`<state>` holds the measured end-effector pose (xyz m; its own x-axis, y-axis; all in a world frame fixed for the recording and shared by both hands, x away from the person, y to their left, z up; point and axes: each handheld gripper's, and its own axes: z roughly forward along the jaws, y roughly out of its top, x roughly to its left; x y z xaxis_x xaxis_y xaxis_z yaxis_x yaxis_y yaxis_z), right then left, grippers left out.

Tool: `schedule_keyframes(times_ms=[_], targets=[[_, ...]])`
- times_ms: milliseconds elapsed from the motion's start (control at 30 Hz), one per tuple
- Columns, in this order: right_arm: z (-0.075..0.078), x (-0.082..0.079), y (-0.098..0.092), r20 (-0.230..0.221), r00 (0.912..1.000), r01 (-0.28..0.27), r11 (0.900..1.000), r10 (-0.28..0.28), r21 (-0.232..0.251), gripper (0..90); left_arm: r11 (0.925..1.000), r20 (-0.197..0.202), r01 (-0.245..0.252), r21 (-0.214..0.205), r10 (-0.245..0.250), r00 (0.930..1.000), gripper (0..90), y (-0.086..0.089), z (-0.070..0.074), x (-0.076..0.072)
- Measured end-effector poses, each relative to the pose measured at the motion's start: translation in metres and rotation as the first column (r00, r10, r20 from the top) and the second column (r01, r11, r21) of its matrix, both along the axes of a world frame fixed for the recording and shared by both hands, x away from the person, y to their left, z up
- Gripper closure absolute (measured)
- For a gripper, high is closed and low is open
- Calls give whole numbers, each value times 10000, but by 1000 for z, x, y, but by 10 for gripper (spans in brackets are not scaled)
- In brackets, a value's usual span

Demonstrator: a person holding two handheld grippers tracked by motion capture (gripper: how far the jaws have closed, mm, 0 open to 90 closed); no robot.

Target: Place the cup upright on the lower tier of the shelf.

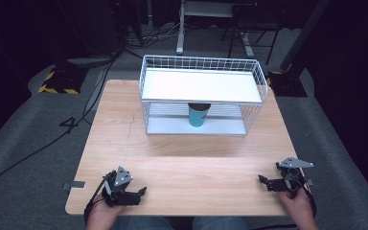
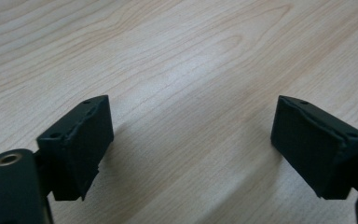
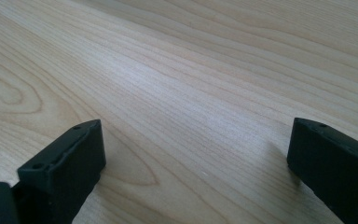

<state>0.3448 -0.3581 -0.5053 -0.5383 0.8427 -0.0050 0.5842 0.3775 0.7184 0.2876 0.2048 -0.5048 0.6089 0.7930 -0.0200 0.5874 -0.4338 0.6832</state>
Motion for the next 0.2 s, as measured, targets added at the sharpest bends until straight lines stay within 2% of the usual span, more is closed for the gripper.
schedule_keyframes(times_ms=[67, 200], targets=[[0, 0, 0, -3, 10000, 0, 10000, 0, -2, 45, 9999, -27, -89, 96, 89, 10000, 69, 0, 0, 2], [0, 0, 0, -6, 10000, 0, 10000, 0, 0, 45, 9999, -56, -126, 93, 127, 9999, 66, 0, 0, 2]])
